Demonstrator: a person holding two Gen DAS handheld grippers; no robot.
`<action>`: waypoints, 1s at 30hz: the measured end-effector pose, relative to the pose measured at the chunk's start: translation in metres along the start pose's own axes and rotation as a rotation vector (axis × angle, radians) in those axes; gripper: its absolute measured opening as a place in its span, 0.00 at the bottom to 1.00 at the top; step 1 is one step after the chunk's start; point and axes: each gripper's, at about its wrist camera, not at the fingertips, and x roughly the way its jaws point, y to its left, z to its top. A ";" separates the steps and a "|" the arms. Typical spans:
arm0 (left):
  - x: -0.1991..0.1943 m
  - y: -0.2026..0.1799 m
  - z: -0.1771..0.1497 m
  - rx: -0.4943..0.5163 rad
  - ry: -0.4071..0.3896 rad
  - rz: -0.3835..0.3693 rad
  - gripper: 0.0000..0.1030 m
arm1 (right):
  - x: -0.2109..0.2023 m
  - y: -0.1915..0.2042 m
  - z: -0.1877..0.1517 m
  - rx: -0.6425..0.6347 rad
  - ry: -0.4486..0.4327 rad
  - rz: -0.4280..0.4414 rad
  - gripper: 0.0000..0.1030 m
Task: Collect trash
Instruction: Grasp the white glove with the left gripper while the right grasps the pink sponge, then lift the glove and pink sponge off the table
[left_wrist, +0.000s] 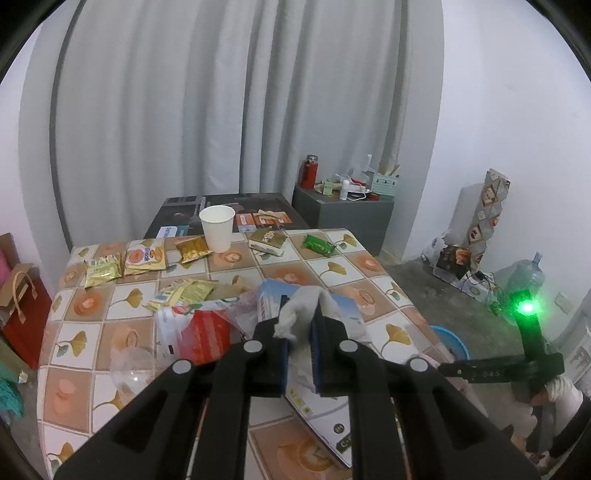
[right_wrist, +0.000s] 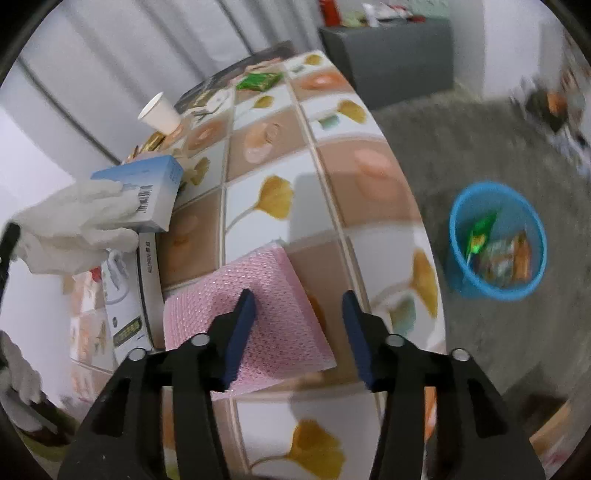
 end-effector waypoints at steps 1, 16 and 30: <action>-0.001 -0.001 -0.001 -0.001 0.001 -0.003 0.09 | -0.001 -0.004 -0.004 0.024 0.001 0.020 0.49; -0.003 -0.013 -0.007 0.015 0.030 -0.018 0.09 | -0.023 -0.024 -0.035 0.205 0.117 0.285 0.56; -0.016 -0.013 -0.008 -0.008 0.024 -0.007 0.09 | 0.034 0.018 0.046 0.081 0.048 0.237 0.66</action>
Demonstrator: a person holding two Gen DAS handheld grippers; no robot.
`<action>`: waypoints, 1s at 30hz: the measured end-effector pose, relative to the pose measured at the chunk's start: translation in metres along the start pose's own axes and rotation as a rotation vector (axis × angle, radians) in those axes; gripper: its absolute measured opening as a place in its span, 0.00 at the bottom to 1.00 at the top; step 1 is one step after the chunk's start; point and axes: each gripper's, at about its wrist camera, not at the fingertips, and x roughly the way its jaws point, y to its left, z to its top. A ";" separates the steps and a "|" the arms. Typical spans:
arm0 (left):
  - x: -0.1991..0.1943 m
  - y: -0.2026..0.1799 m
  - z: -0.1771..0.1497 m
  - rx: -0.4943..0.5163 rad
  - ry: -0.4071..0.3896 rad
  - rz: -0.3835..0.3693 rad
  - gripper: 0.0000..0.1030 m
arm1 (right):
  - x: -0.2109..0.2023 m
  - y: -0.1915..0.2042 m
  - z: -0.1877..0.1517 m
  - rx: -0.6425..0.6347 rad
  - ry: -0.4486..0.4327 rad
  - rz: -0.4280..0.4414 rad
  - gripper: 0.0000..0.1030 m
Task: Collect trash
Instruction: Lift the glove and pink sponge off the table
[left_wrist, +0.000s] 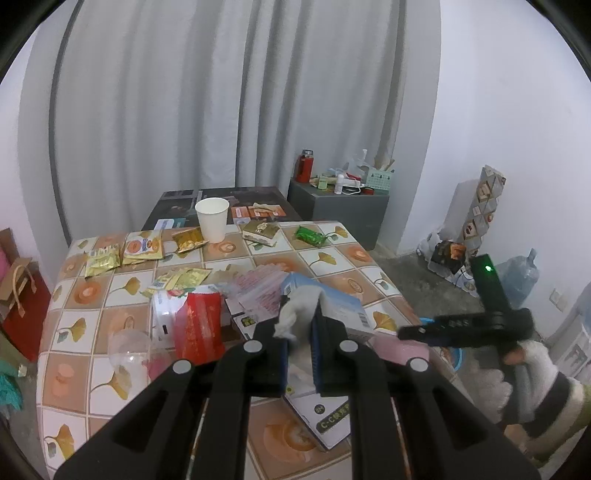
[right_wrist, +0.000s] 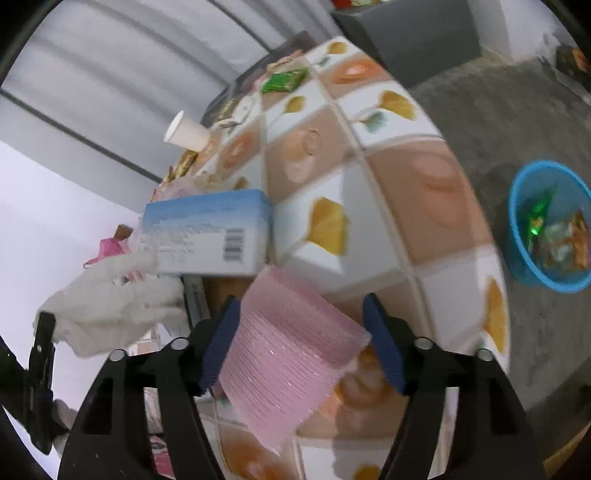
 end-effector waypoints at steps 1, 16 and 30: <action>-0.001 0.000 -0.001 -0.002 0.001 0.002 0.09 | 0.002 0.003 0.001 0.002 -0.009 -0.003 0.67; -0.005 -0.005 -0.006 0.012 0.001 -0.007 0.09 | -0.011 0.012 -0.041 0.052 -0.033 -0.120 0.78; -0.010 -0.005 -0.010 0.000 0.012 0.000 0.09 | -0.003 0.017 -0.048 -0.031 -0.098 -0.163 0.54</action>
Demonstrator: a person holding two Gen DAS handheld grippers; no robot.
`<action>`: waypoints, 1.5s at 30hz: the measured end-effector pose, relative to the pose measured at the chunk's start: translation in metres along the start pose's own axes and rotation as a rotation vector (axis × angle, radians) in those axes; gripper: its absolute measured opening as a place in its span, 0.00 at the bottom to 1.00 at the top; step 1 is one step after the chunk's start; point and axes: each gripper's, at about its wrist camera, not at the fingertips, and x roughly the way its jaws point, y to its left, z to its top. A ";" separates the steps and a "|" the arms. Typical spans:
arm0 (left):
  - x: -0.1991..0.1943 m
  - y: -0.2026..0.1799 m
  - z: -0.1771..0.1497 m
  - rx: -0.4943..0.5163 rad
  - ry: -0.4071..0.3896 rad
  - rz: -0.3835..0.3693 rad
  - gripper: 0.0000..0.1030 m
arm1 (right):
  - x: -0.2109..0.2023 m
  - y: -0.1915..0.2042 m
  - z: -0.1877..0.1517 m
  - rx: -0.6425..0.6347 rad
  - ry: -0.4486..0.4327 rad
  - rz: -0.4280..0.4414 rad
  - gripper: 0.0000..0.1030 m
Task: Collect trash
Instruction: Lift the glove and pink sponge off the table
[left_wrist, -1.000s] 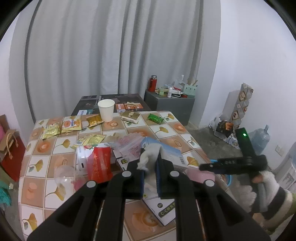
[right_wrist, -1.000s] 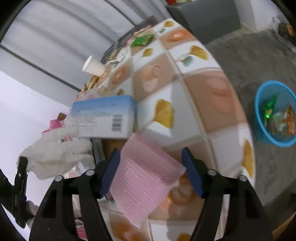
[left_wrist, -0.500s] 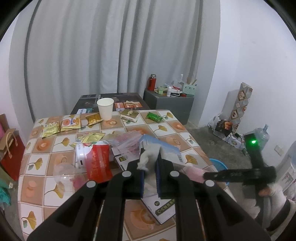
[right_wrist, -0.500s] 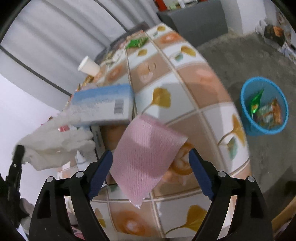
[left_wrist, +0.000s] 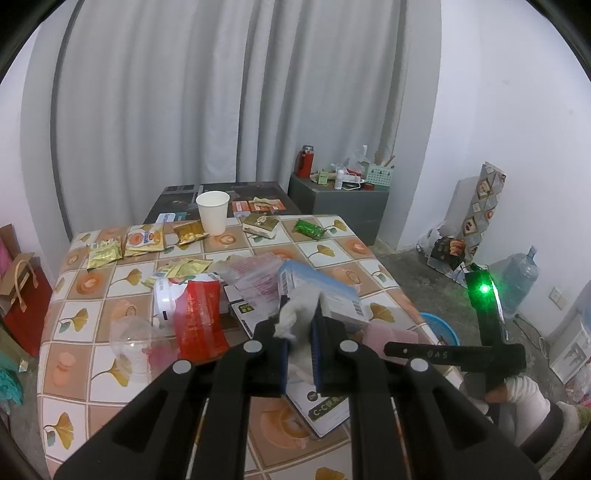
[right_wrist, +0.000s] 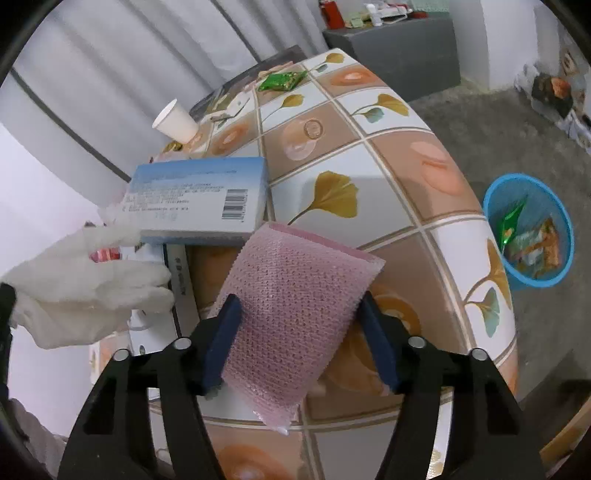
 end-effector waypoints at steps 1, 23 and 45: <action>0.000 0.000 0.000 0.002 0.000 -0.002 0.09 | -0.001 -0.004 0.001 0.017 0.002 0.016 0.49; 0.010 -0.023 0.008 0.039 -0.002 -0.012 0.09 | -0.019 -0.062 0.008 0.273 0.030 0.340 0.22; 0.048 -0.122 0.039 0.188 0.003 -0.178 0.09 | -0.079 -0.160 0.009 0.437 -0.158 0.376 0.22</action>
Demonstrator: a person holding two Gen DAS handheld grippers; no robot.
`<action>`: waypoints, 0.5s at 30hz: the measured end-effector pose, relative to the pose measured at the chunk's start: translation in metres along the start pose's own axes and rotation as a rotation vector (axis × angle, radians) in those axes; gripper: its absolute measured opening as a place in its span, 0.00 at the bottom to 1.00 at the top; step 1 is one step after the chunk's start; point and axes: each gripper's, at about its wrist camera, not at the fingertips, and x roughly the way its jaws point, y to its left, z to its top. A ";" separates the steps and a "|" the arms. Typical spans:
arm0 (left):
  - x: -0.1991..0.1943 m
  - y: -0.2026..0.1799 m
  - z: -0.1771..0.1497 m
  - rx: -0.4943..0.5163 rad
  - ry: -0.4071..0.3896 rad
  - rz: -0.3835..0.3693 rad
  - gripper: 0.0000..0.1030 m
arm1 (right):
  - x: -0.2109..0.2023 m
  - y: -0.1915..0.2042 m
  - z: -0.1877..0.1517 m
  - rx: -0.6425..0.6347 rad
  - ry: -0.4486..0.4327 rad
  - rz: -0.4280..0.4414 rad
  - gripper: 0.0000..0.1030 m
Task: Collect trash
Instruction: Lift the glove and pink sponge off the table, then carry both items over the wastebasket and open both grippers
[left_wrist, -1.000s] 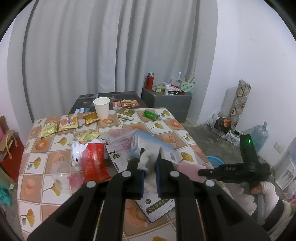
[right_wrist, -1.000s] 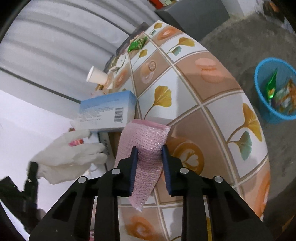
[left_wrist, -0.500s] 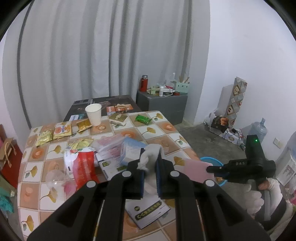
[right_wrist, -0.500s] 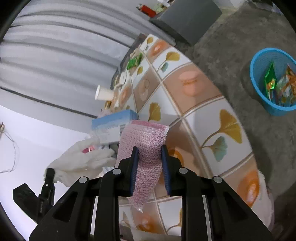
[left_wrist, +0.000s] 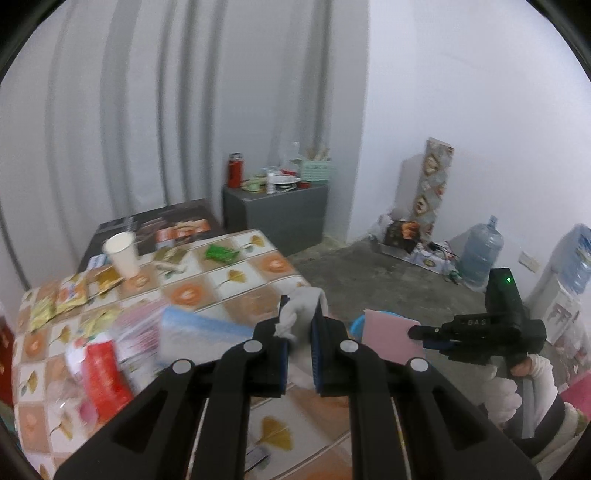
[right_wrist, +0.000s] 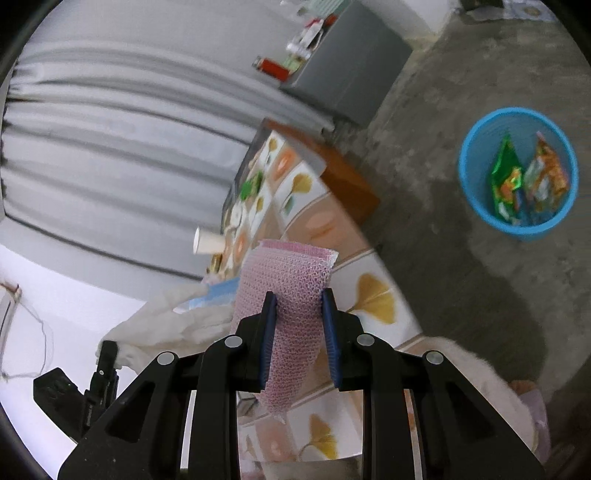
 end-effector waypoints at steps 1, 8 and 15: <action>0.008 -0.007 0.004 0.012 0.005 -0.019 0.09 | -0.007 -0.005 0.002 0.009 -0.016 -0.002 0.22; 0.057 -0.059 0.022 0.089 0.057 -0.134 0.09 | -0.047 -0.040 0.015 0.072 -0.125 -0.019 0.22; 0.114 -0.112 0.035 0.146 0.136 -0.243 0.09 | -0.074 -0.071 0.036 0.099 -0.223 -0.119 0.22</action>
